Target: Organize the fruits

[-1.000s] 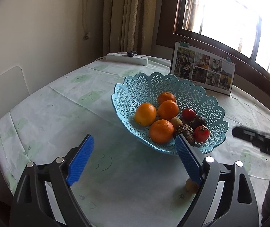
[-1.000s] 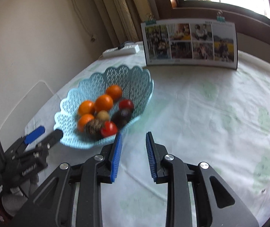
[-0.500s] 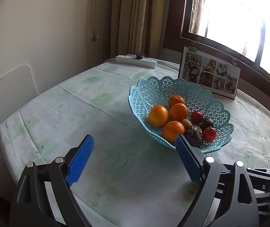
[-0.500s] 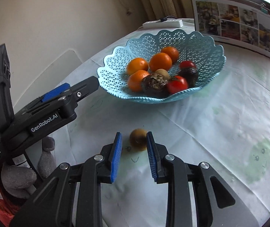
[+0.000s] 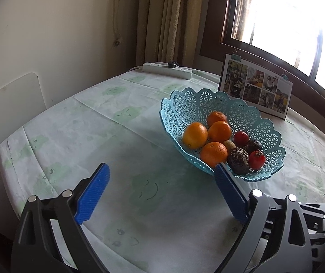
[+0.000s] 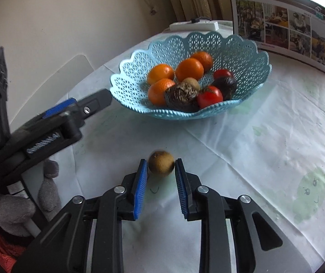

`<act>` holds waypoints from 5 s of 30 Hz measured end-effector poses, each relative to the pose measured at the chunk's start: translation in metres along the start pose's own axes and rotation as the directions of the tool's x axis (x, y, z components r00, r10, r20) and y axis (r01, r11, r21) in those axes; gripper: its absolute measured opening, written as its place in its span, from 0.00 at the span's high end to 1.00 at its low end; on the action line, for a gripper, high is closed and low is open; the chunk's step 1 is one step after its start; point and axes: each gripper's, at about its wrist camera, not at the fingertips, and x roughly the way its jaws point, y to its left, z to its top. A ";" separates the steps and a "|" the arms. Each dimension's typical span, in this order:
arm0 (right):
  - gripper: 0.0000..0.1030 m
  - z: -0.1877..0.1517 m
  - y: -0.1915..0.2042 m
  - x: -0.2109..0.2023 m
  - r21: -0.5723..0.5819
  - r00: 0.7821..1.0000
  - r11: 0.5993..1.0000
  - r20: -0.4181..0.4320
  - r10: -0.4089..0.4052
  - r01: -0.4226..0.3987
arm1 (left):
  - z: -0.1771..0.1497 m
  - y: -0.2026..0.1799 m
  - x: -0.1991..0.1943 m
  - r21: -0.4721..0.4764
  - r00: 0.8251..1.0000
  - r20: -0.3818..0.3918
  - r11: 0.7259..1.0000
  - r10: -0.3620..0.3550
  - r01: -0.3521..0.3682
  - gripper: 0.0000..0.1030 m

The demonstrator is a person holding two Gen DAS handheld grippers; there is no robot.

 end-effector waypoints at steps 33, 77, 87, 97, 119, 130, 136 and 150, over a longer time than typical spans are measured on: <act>0.68 0.004 -0.006 0.001 0.028 1.000 0.999 -0.002 0.029 -0.029 | 0.001 -0.003 0.000 0.005 1.000 0.003 1.000 -0.002 0.002 0.05; 0.35 0.030 -0.059 -0.042 0.122 0.968 0.982 0.192 -0.164 0.142 | -0.001 -0.028 -0.004 0.071 1.000 -0.009 0.997 0.002 -0.002 0.03; 0.19 0.019 -0.051 -0.046 0.074 0.968 0.987 0.198 -0.155 0.143 | -0.002 -0.046 -0.013 0.127 0.999 0.013 0.991 0.049 -0.050 0.03; 0.19 0.018 -0.048 -0.049 0.054 0.965 0.987 0.207 -0.159 0.151 | 0.000 -0.052 -0.018 0.142 0.997 0.028 0.987 0.068 -0.071 0.03; 0.05 0.020 -0.035 -0.040 -0.008 0.937 0.954 0.190 -0.293 0.300 | -0.002 -0.050 -0.018 0.142 0.996 0.033 0.986 0.084 -0.088 0.03; 0.05 0.019 -0.039 -0.039 0.007 0.947 0.962 0.174 -0.271 0.274 | -0.002 -0.050 -0.018 0.141 0.996 0.033 0.986 0.083 -0.087 0.03; 0.05 0.018 -0.036 -0.045 0.000 0.939 0.959 0.206 -0.276 0.282 | -0.004 -0.052 -0.020 0.144 0.996 0.035 0.986 0.084 -0.088 0.03; 0.05 0.011 -0.059 -0.064 0.076 0.893 0.907 0.157 -0.422 0.415 | -0.004 -0.076 -0.028 0.175 0.998 0.038 0.983 0.052 -0.058 0.03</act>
